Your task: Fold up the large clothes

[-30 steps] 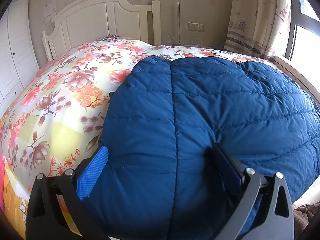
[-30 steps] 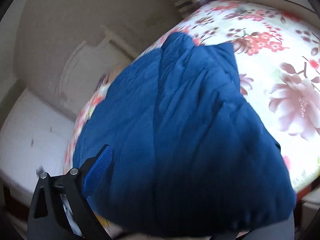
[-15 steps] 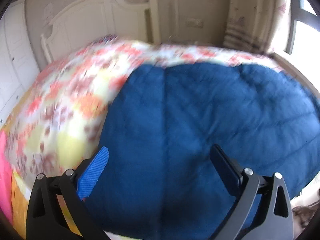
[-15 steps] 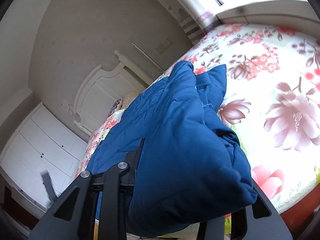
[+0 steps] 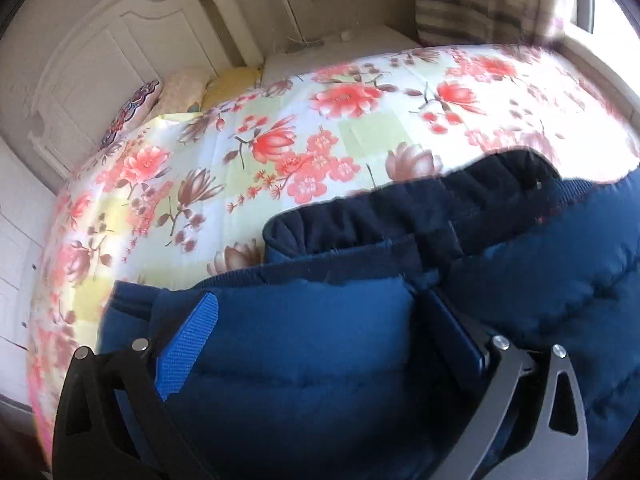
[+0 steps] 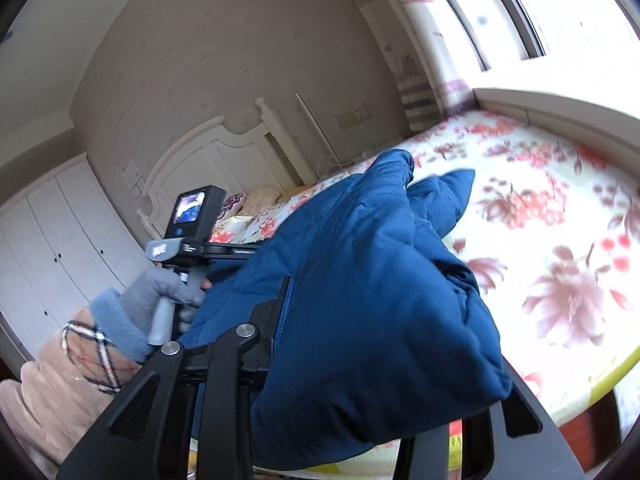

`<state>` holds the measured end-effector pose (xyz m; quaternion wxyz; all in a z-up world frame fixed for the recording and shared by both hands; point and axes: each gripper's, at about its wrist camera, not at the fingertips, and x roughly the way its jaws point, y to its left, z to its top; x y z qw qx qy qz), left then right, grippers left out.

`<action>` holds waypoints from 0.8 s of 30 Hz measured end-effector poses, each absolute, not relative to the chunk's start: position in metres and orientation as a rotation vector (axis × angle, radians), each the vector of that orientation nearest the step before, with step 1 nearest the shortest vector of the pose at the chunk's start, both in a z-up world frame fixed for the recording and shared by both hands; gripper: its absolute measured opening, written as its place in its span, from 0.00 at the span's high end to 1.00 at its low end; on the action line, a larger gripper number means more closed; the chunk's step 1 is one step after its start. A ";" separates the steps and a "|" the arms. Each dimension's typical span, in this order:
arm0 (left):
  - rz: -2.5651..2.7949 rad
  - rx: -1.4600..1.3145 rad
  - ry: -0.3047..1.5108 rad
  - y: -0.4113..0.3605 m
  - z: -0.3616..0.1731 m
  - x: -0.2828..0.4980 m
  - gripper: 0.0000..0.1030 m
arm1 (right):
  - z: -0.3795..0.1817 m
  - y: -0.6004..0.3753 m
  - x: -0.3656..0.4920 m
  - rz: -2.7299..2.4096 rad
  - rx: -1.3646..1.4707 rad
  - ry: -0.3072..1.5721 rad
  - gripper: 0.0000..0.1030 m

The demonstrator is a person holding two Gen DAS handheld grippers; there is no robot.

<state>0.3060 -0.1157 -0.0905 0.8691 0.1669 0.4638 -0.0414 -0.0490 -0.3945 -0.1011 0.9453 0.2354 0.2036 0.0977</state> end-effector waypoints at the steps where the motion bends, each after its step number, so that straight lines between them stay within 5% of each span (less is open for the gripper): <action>1: -0.106 0.322 0.952 -0.110 -0.083 0.299 0.10 | -0.096 -0.391 -0.049 0.203 0.458 0.408 0.62; 7: -0.244 0.220 0.795 -0.057 -0.043 0.183 0.10 | -0.064 -0.367 -0.045 0.219 0.360 0.358 0.62; 13: -0.436 0.359 0.716 -0.031 -0.091 0.042 0.10 | -0.008 -0.289 -0.031 0.309 0.131 0.266 0.61; 17: -0.459 0.034 0.711 0.053 -0.069 0.029 0.09 | 0.016 -0.195 -0.018 0.378 -0.123 0.213 0.62; 24: -0.073 -0.237 0.534 0.221 -0.011 0.023 0.10 | -0.068 0.011 -0.007 0.509 -0.794 0.260 0.61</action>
